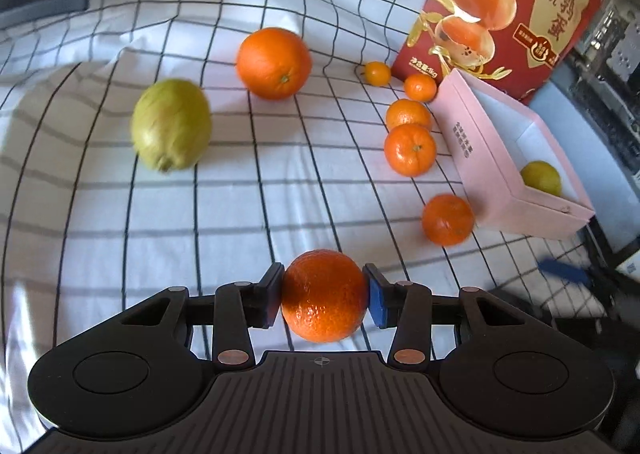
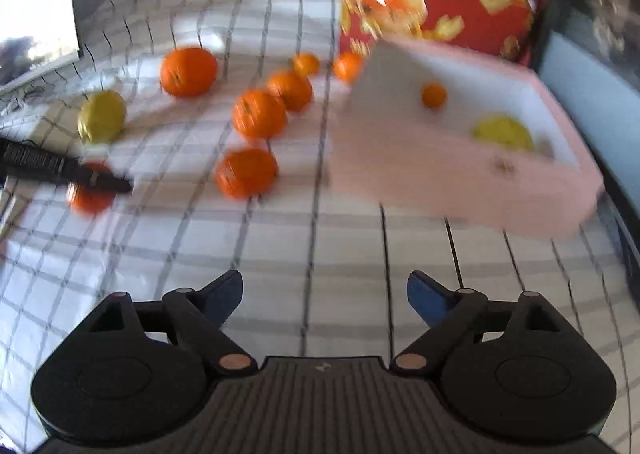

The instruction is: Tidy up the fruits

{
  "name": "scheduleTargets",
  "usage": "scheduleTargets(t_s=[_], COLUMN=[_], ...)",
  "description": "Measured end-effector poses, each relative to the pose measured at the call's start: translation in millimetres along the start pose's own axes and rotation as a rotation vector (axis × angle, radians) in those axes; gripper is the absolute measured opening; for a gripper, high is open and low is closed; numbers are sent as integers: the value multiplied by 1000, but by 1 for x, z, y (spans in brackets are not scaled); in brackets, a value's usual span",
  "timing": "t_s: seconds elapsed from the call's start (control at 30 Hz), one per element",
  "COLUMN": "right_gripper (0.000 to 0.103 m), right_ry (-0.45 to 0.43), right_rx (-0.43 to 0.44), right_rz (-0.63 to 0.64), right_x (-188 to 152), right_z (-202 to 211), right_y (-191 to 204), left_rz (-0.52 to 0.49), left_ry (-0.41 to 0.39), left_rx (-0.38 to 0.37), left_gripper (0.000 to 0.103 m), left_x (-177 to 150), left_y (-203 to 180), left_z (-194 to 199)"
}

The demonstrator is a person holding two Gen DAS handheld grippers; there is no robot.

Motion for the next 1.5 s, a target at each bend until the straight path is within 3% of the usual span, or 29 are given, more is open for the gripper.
scheduleTargets(t_s=[0.2, 0.43, 0.53, 0.67, 0.8, 0.97, 1.1, 1.23, 1.3, 1.5], right_gripper=[77, 78, 82, 83, 83, 84, 84, 73, 56, 55], right_ry=[-120, -93, -109, -142, -87, -29, -36, -38, -34, -7], right_rx=[18, 291, 357, 353, 343, 325, 290, 257, 243, 280], right_rz=[82, 173, 196, 220, 173, 194, 239, 267, 268, 290], right_x=[41, 84, 102, 125, 139, 138, 130, 124, 124, 117], right_z=[0, 3, 5, -1, -24, -48, -54, -59, -61, -51], right_y=[41, 108, 144, 190, 222, 246, 257, 261, 258, 239], left_rz=[45, 133, 176, 217, 245, 302, 314, 312, 308, 275], left_ry=[-22, -116, -150, -183, -211, -241, -239, -232, -223, -181], left_rx=[-3, 77, 117, 164, 212, 249, 245, 224, 212, 163], left_gripper=[48, 48, 48, 48, 48, 48, 48, 48, 48, 48], left_x=[-19, -28, -35, -46, -57, -70, -75, -77, -77, -69], left_y=[2, 29, 43, 56, 67, 81, 84, 82, 82, 80], left_z=[25, 70, 92, 120, 142, 164, 168, 165, 161, 143])
Point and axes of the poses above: each gripper's, at about its wrist camera, not at the fingertips, and z roughly against the way its jaws point, y to its left, x to its top, the point moved 2 cm from there along -z, roughly the way its jaws point, and after that the axes turned 15 degrees about -x, right-handed, at the moved point
